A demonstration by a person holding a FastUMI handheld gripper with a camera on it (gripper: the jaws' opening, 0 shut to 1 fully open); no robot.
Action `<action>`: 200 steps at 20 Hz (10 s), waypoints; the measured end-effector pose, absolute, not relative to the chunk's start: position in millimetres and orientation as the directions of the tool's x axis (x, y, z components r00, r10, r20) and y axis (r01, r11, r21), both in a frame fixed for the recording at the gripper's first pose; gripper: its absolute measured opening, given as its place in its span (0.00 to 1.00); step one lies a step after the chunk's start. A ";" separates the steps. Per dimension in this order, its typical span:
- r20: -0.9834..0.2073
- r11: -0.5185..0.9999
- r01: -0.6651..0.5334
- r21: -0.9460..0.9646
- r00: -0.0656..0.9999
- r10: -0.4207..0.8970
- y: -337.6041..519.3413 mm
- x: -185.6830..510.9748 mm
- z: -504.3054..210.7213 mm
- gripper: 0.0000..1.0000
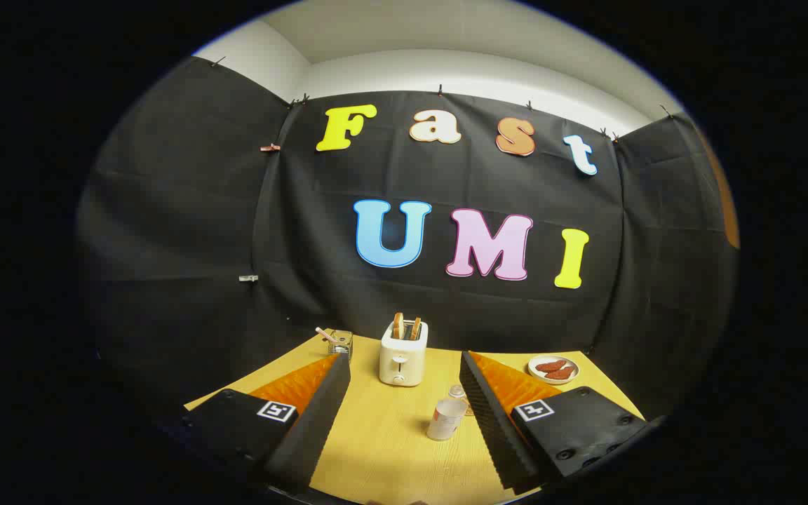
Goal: Take the bottle from table, then pour the juice into the cup, finally place the bottle on the coaster
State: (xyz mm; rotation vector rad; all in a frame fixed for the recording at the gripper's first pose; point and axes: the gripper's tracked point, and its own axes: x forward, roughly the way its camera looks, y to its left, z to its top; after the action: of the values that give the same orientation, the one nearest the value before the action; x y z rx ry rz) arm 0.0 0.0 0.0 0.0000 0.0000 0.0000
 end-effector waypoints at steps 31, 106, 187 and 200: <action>-0.134 0.995 0.094 0.013 0.987 -0.092 -16.6 63.3 -89.9 0.97; -0.294 0.578 0.306 0.756 0.948 -0.118 -161.8 169.1 -187.3 0.72; -0.393 -0.951 0.018 0.308 0.913 -0.110 -299.7 205.4 -212.4 0.73; -0.420 -0.956 0.035 0.292 0.902 -0.096 -301.1 210.8 -224.3 0.73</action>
State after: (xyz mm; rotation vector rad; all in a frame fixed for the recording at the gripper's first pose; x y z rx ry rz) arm 210.8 -301.1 -224.3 2.7728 -0.0458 -0.6344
